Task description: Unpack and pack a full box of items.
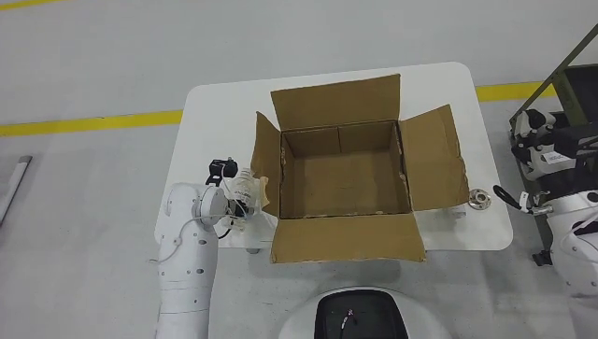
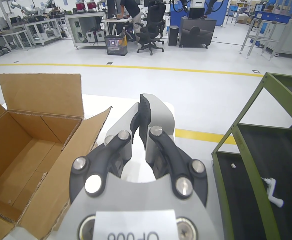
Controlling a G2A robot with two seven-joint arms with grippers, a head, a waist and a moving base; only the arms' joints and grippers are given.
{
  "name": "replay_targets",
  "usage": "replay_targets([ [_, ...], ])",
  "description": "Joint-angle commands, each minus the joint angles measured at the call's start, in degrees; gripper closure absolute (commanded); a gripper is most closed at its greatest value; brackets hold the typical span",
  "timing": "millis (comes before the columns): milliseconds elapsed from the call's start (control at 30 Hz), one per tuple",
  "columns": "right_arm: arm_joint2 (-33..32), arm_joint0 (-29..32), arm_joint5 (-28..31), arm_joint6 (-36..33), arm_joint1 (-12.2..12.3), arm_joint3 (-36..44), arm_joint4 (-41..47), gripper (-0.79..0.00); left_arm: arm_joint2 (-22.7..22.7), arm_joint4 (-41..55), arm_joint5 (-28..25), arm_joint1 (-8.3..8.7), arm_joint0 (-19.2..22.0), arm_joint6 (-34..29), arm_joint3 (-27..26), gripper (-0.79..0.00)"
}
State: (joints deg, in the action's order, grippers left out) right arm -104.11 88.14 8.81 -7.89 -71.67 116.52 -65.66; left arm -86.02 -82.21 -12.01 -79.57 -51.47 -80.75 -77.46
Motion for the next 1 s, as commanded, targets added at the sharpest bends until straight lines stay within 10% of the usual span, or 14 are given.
replay_targets([
  [0,0.0,0.1,-0.1,0.1,0.0,0.0,0.0,0.0,0.1,0.2,0.0,0.11,0.2,0.1,0.5,-0.69],
  [367,-0.1,0.2,-0.5,0.3,0.1,0.5,-0.2,0.0,0.7,2.0,0.5,0.63,1.2,0.2,2.5,-0.372],
  [533,-0.1,0.2,-0.6,0.1,0.2,0.6,-0.3,0.0,1.0,2.4,0.8,0.9,1.3,0.1,2.7,0.0],
  [967,0.4,-0.3,-0.7,-0.3,0.3,0.4,0.1,0.0,-1.3,1.9,1.7,2.19,-2.2,-3.2,-12.1,0.0],
])
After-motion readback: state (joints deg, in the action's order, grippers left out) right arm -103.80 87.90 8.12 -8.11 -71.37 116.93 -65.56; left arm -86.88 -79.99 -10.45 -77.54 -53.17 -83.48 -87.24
